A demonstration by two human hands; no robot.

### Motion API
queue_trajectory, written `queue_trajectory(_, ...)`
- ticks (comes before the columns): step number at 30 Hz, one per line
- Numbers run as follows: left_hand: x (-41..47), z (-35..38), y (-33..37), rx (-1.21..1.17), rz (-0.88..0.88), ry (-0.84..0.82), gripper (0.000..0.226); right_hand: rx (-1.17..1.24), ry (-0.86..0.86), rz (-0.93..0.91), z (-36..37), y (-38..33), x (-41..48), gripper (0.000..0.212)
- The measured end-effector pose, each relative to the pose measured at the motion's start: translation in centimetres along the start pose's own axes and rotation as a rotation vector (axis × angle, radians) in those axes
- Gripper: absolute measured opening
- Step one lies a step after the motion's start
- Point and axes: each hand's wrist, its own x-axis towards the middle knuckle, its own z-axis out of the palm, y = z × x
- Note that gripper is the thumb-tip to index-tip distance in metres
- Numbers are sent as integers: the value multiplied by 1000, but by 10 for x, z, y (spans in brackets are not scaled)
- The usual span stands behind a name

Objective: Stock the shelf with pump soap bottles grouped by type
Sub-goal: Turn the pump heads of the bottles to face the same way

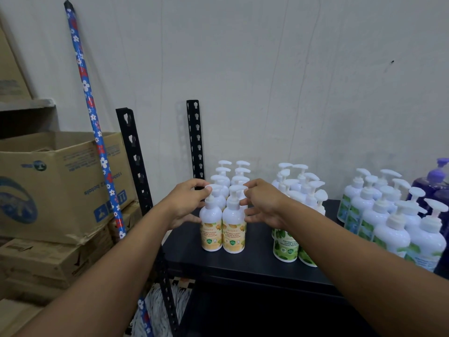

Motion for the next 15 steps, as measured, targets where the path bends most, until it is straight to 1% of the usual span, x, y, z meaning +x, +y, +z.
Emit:
queue_trajectory(9, 2, -5, -2, -15, -13, -68, 19, 23, 14, -1, 1, 2, 1, 28)
queue_trajectory(15, 1, -4, -2, -31, -19, -64, 21, 18, 16, -10, 1, 3, 0, 29)
